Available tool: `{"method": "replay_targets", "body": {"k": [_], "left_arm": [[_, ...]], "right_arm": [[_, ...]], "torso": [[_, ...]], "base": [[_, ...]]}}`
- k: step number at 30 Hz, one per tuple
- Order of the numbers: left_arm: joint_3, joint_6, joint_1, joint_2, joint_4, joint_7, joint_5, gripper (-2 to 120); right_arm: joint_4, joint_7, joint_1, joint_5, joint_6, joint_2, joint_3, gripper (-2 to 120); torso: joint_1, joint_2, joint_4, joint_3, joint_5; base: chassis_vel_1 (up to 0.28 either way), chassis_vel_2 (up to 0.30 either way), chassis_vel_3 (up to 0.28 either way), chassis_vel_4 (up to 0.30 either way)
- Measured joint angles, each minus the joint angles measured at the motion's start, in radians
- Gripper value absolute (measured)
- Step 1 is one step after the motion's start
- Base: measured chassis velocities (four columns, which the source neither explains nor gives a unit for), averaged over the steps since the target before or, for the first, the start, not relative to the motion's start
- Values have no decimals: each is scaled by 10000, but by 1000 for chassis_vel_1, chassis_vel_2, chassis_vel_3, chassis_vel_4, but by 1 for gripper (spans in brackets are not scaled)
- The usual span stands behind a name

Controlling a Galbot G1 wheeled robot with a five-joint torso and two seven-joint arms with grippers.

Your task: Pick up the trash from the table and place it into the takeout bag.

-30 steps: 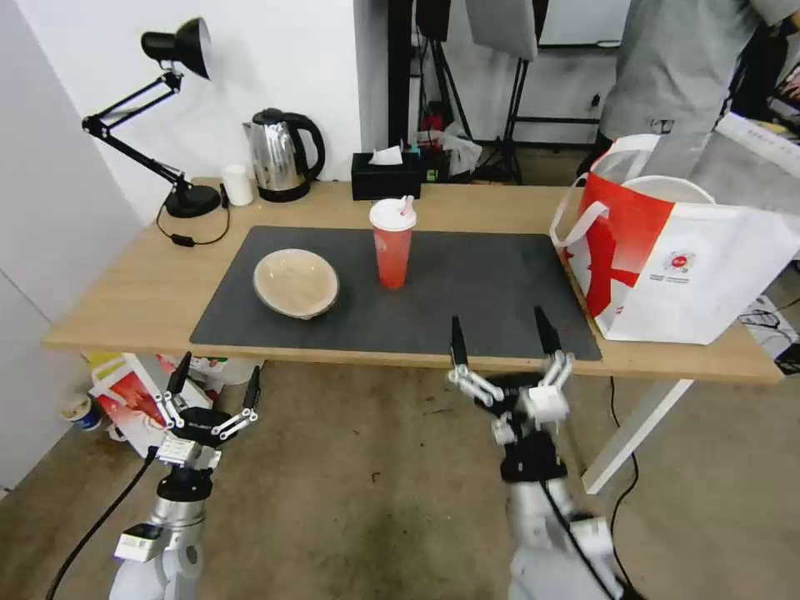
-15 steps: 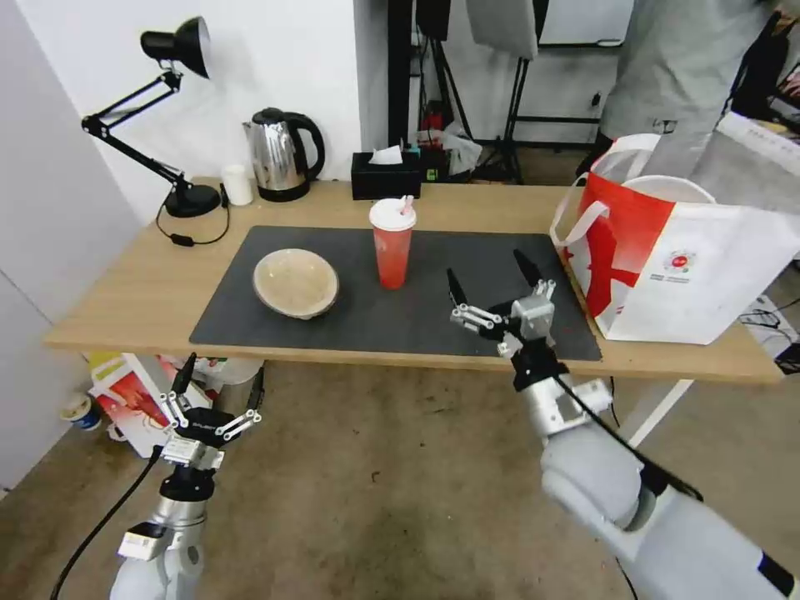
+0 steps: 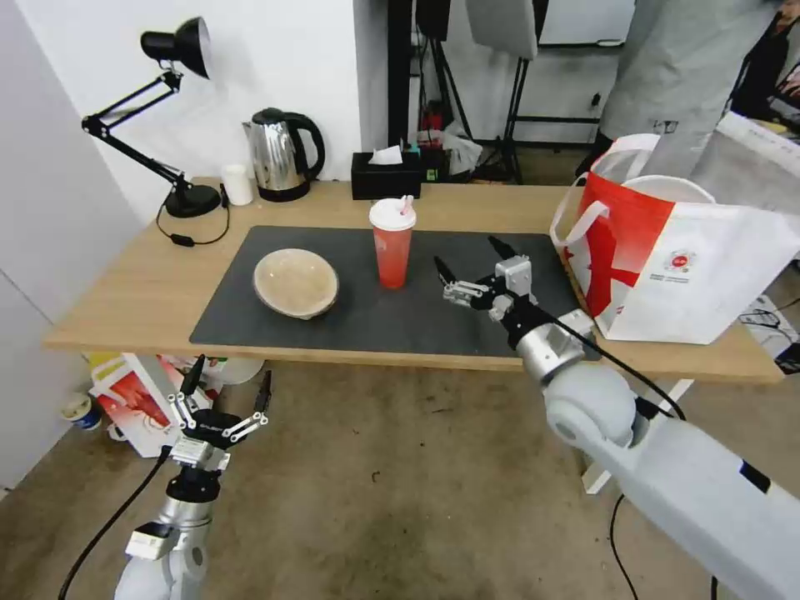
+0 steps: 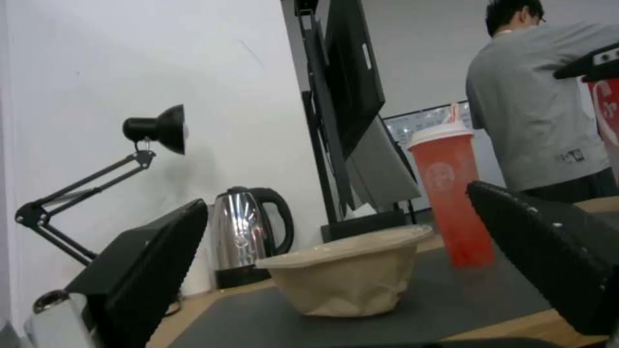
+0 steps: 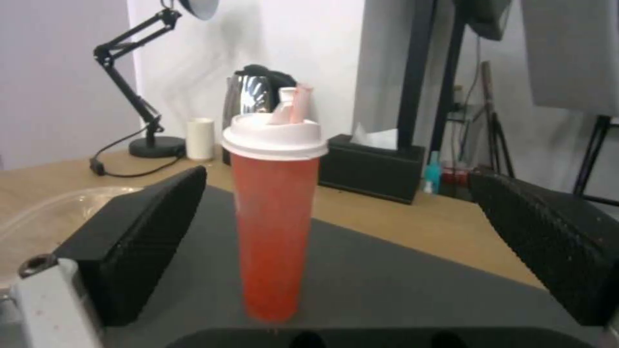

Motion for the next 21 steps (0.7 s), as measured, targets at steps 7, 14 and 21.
{"method": "replay_targets", "body": {"k": [7,14,21], "left_arm": [[-63,0,20,0,-29,-9,1,100],[-167,-2,41,-1,-29,-16,-7,100],[-185,-2,46,-1,-25,-18,-16,100]], "right_arm": [[-466,-116,815,487,-290,227,-607,100],[-858,-127,1326,562,-400,518,-1064,100],[-1493,-193,1878,538,-432,773,-1318,100]], "torso": [[0,0,1,0,1],[0,0,0,0,0],[0,0,0,0,0]], "base": [[0,0,0,0],[0,0,0,0],[0,0,0,0]]}}
